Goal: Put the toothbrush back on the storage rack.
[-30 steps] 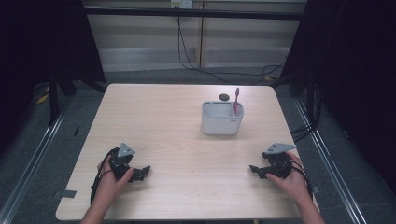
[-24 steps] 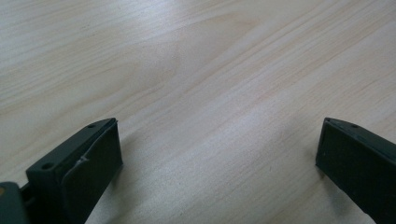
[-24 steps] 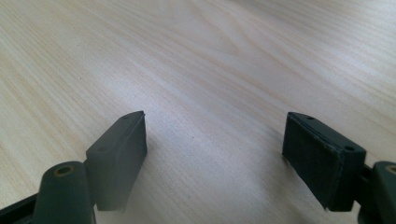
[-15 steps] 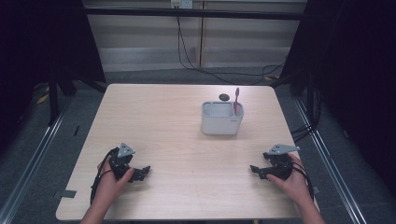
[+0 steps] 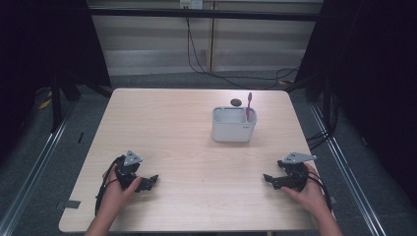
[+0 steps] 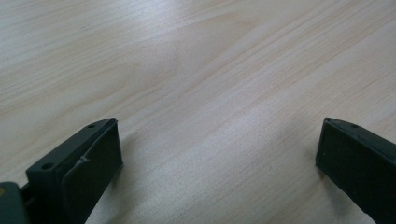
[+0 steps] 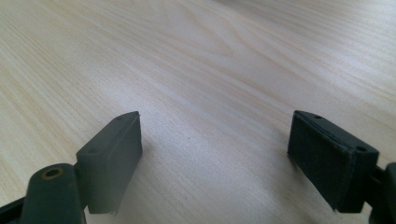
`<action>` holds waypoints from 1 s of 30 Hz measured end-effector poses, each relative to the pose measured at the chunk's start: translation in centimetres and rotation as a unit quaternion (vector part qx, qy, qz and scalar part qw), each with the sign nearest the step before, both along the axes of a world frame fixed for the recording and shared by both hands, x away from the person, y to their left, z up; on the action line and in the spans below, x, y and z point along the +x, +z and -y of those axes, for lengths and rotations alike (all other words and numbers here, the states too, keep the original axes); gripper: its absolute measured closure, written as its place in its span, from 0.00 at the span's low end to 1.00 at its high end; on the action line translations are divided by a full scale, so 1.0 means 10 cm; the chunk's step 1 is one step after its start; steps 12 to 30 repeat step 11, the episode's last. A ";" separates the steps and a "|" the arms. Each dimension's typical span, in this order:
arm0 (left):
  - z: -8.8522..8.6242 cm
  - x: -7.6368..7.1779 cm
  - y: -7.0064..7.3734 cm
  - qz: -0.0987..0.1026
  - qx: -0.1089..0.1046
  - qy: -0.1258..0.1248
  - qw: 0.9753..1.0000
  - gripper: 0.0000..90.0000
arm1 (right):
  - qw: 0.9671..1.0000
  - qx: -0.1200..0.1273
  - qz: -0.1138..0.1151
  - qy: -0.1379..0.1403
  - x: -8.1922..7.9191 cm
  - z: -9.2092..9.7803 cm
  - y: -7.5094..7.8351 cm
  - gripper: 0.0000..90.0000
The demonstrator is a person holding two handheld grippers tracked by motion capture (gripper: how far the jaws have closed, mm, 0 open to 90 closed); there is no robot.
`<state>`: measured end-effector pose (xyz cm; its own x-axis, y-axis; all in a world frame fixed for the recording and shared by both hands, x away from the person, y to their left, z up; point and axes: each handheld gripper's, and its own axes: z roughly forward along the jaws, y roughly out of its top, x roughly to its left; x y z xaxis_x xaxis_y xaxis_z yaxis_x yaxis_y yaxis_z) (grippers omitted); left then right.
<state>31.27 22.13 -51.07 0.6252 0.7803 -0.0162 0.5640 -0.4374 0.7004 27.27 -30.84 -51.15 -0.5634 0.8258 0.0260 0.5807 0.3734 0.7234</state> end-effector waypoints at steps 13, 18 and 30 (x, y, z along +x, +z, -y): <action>0.00 0.00 0.00 0.000 0.001 0.000 1.000 0.00 | 1.000 0.000 0.000 0.000 0.00 0.00 0.00 0.19; 0.00 0.00 0.00 0.000 0.001 0.000 1.000 0.00 | 1.000 0.000 0.000 0.000 0.00 0.00 0.00 0.19; 0.00 0.00 0.00 0.000 0.001 0.000 1.000 0.00 | 1.000 0.000 0.000 0.000 0.00 0.00 0.00 0.19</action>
